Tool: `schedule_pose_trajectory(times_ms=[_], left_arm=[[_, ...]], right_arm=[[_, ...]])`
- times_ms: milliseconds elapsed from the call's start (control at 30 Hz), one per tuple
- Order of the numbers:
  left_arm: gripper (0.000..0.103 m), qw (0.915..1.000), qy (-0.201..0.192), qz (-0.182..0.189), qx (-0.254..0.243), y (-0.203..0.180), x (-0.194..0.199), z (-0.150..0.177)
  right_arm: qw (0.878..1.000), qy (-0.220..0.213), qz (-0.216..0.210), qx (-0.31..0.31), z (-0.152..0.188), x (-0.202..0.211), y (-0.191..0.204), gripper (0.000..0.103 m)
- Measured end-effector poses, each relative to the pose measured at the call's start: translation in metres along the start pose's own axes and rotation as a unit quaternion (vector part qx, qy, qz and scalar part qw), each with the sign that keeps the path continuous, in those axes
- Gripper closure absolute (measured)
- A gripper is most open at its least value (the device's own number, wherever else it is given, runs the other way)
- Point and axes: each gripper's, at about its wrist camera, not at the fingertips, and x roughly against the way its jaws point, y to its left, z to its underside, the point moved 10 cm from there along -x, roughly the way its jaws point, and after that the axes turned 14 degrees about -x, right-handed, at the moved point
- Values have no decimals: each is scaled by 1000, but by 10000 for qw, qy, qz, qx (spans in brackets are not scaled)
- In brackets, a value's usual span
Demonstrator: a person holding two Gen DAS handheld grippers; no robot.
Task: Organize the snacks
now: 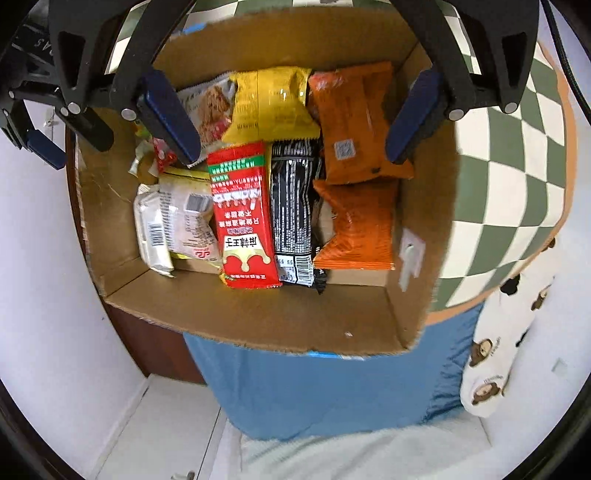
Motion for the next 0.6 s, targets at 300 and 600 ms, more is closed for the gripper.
schedule_pose_trajectory(times_ms=[300, 600], left_arm=[[0, 9972, -705, -248, 28, -5, 78, 32], [0, 9898, -1325, -494, 195, -13, 158, 75]], right_arm=[[9980, -580, -211, 95, 22, 64, 3, 5], [9909, -1240, -464, 244, 58, 154, 4, 5]])
